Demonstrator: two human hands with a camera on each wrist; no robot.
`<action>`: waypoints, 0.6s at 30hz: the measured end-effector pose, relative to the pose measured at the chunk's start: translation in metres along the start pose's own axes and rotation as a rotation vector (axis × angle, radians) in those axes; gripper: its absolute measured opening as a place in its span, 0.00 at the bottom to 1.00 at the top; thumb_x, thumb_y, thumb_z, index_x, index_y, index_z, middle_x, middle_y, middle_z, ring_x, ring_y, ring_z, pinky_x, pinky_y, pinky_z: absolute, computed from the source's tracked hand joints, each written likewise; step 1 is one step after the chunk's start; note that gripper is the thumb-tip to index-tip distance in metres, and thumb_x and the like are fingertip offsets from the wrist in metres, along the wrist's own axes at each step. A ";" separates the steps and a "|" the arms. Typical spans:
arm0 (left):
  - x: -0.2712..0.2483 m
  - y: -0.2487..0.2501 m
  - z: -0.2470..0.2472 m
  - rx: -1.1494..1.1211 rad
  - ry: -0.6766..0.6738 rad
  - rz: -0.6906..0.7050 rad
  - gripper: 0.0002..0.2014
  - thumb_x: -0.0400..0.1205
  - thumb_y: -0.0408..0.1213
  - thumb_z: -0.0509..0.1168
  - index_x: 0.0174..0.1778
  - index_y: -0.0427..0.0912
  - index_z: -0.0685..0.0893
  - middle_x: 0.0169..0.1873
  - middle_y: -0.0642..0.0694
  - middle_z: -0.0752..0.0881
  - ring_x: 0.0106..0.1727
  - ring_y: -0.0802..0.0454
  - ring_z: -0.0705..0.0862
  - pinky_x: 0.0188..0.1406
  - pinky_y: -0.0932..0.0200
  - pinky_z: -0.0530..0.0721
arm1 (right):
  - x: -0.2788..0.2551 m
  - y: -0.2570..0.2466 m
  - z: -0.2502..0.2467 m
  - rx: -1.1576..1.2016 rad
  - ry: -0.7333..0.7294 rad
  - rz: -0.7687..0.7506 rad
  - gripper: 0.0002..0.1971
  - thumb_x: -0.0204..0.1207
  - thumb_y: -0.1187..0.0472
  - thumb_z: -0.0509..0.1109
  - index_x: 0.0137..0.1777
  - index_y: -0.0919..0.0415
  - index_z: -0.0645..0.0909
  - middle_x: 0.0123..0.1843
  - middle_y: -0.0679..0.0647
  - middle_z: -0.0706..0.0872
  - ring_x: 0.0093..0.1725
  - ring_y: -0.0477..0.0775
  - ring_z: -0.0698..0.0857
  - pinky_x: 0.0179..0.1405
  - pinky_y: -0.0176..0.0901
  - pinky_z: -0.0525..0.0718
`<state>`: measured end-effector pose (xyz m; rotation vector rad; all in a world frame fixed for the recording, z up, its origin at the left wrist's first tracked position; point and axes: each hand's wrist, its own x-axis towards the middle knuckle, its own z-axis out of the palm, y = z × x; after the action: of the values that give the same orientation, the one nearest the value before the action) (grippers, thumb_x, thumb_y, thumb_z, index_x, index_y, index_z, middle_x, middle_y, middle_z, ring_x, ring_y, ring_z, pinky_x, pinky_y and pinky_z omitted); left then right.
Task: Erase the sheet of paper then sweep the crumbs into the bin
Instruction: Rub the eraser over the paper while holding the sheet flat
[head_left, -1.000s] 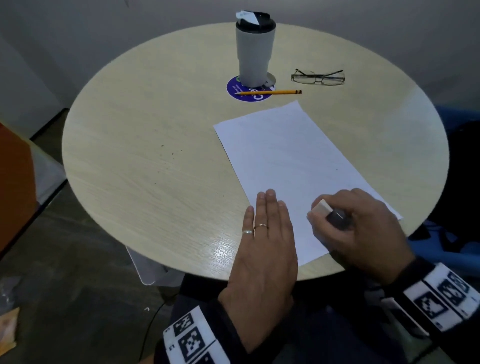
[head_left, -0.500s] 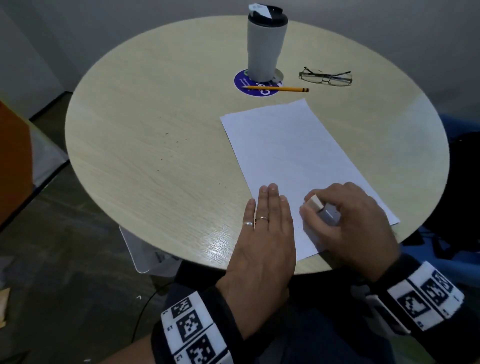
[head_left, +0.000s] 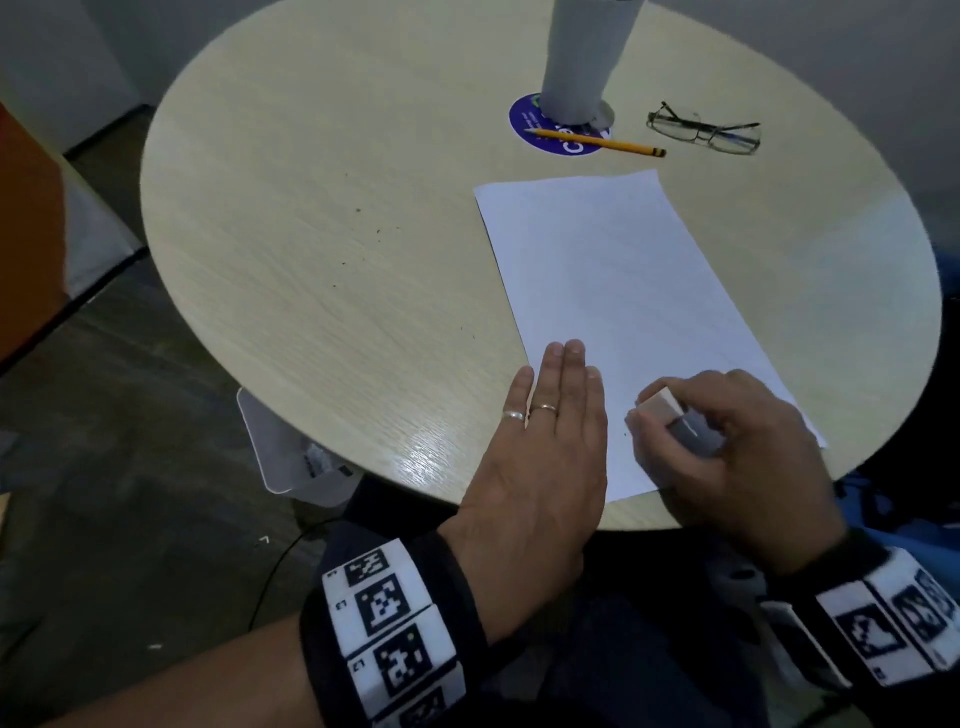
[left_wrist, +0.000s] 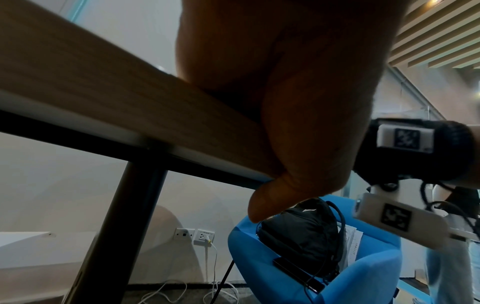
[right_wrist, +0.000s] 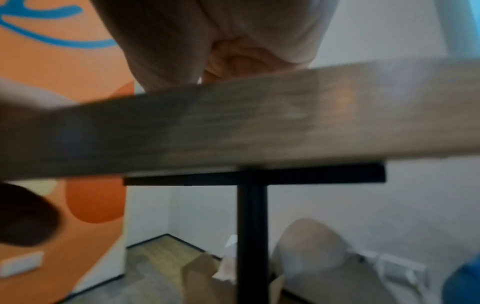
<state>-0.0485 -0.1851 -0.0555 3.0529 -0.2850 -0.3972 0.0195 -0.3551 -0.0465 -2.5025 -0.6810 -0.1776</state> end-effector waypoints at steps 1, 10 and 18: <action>-0.001 0.000 0.000 -0.001 0.004 -0.001 0.60 0.84 0.50 0.68 0.81 0.19 0.24 0.81 0.17 0.23 0.86 0.21 0.27 0.88 0.28 0.35 | 0.004 0.006 -0.004 -0.040 0.027 0.035 0.04 0.79 0.57 0.79 0.43 0.48 0.89 0.38 0.45 0.86 0.42 0.54 0.79 0.39 0.50 0.78; 0.001 0.001 0.000 -0.003 -0.019 -0.010 0.58 0.85 0.48 0.67 0.82 0.20 0.26 0.81 0.17 0.24 0.86 0.21 0.28 0.88 0.29 0.36 | -0.006 0.006 -0.008 0.034 -0.038 0.077 0.08 0.80 0.55 0.77 0.39 0.46 0.87 0.36 0.45 0.87 0.42 0.56 0.83 0.43 0.58 0.85; 0.001 0.001 -0.003 -0.006 -0.027 -0.014 0.61 0.84 0.50 0.69 0.83 0.21 0.25 0.82 0.18 0.24 0.86 0.22 0.27 0.88 0.30 0.35 | -0.021 -0.002 -0.010 0.106 -0.087 0.006 0.05 0.79 0.55 0.79 0.41 0.47 0.89 0.37 0.44 0.89 0.42 0.54 0.84 0.42 0.57 0.84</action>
<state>-0.0468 -0.1860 -0.0530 3.0473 -0.2637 -0.4393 0.0006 -0.3677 -0.0422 -2.4212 -0.6995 -0.0297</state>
